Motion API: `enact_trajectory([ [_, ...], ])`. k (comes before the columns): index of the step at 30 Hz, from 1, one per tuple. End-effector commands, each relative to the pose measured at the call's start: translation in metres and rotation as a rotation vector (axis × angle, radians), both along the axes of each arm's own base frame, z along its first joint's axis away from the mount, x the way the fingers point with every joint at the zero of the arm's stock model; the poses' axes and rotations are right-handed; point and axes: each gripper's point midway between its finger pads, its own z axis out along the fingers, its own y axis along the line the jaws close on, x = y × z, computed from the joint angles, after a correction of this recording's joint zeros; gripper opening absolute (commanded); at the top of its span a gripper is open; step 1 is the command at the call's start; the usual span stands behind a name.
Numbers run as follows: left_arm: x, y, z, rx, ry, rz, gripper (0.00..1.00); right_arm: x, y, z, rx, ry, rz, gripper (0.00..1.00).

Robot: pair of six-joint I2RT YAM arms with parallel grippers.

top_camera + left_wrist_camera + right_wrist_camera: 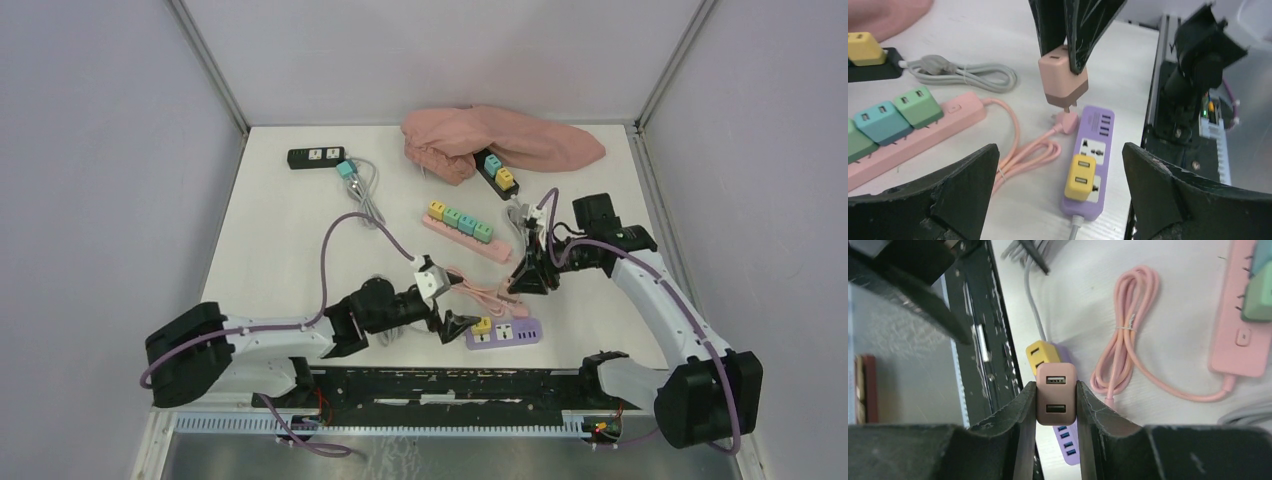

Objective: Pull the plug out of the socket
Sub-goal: Remove the plug from the socket, then place the plug at the center of the board.

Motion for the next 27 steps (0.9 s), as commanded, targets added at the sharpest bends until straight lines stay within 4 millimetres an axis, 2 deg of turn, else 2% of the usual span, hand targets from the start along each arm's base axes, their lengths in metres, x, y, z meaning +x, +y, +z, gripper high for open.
enact_trajectory([
  [1,0.019,0.002,0.042,-0.055,0.163,0.148,0.99,0.032,0.010,0.031,0.160,0.237,-0.253,0.00],
  [6,0.020,-0.010,0.061,-0.066,0.304,0.163,1.00,0.050,0.005,0.025,0.189,0.449,-0.360,0.00],
  [11,0.033,-0.023,0.077,-0.088,0.390,0.234,0.94,0.055,0.002,0.020,0.197,0.572,-0.369,0.02],
  [15,0.041,-0.039,0.068,0.051,0.382,0.337,0.93,0.060,-0.002,0.017,0.189,0.584,-0.400,0.06],
  [20,0.052,-0.047,0.044,0.238,0.331,0.543,0.93,0.061,-0.004,0.017,0.195,0.591,-0.404,0.06],
  [22,0.059,-0.051,0.041,0.289,0.306,0.618,0.93,0.061,-0.004,0.017,0.195,0.593,-0.406,0.06],
  [27,0.064,-0.064,0.033,0.349,0.279,0.639,0.93,0.061,-0.004,0.017,0.191,0.594,-0.406,0.06],
])
